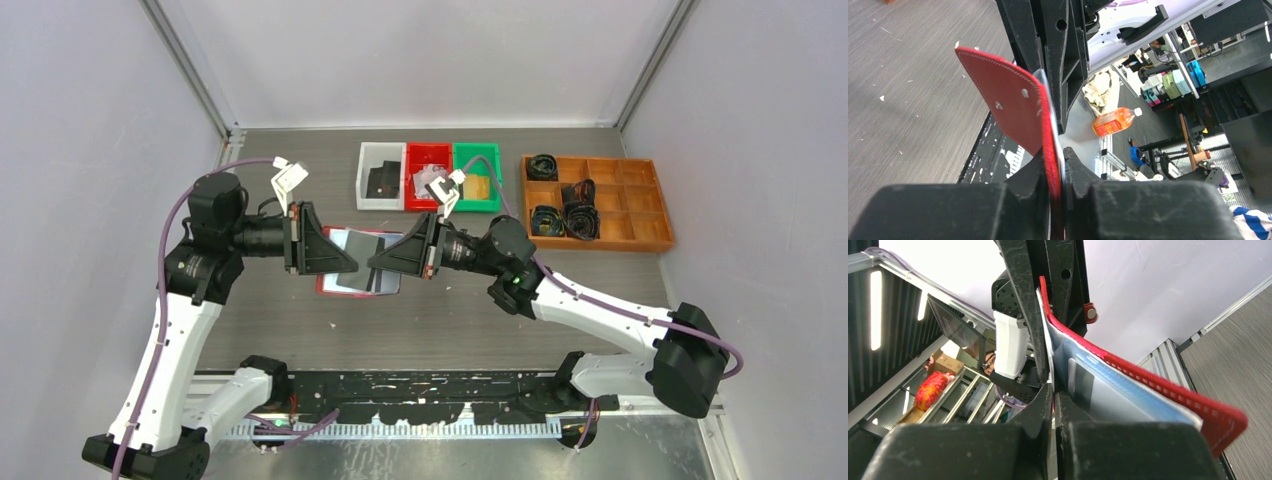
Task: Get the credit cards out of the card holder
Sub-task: Remove the credit card from the card holder.
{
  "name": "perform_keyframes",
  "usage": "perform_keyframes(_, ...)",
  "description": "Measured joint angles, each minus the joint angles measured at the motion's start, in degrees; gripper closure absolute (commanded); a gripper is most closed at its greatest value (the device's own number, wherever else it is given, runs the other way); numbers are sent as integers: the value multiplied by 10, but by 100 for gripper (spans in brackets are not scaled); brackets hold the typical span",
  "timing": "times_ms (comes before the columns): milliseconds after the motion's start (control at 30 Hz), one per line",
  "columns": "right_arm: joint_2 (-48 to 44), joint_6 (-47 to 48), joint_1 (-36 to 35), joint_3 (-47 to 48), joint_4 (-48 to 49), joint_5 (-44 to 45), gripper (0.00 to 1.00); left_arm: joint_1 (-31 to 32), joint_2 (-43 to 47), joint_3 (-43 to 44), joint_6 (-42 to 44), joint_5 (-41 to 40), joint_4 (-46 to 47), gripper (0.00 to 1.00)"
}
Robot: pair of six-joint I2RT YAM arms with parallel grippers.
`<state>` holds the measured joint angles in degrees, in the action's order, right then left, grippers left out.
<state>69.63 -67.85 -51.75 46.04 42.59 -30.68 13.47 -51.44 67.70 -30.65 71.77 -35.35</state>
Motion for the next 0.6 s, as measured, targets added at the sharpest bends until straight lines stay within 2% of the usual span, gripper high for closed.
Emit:
perform_keyframes(33,0,0,0,0,2,-1,84,0,0,0,-3,0,0,98)
perform_keyframes(100,0,-3,0,0,8,-2,74,-1,0,0,-5,0,0,100)
perform_keyframes(200,0,-16,1,-2,18,-3,72,-1,0,0,-5,4,1,100)
perform_keyframes(267,1,-25,2,-4,35,-2,74,-2,0,0,-6,8,1,100)
perform_keyframes(467,21,-59,4,-8,94,-3,90,-2,1,0,-9,18,3,100)
perform_keyframes(600,23,-66,4,-22,117,0,92,-2,1,0,-15,18,3,100)
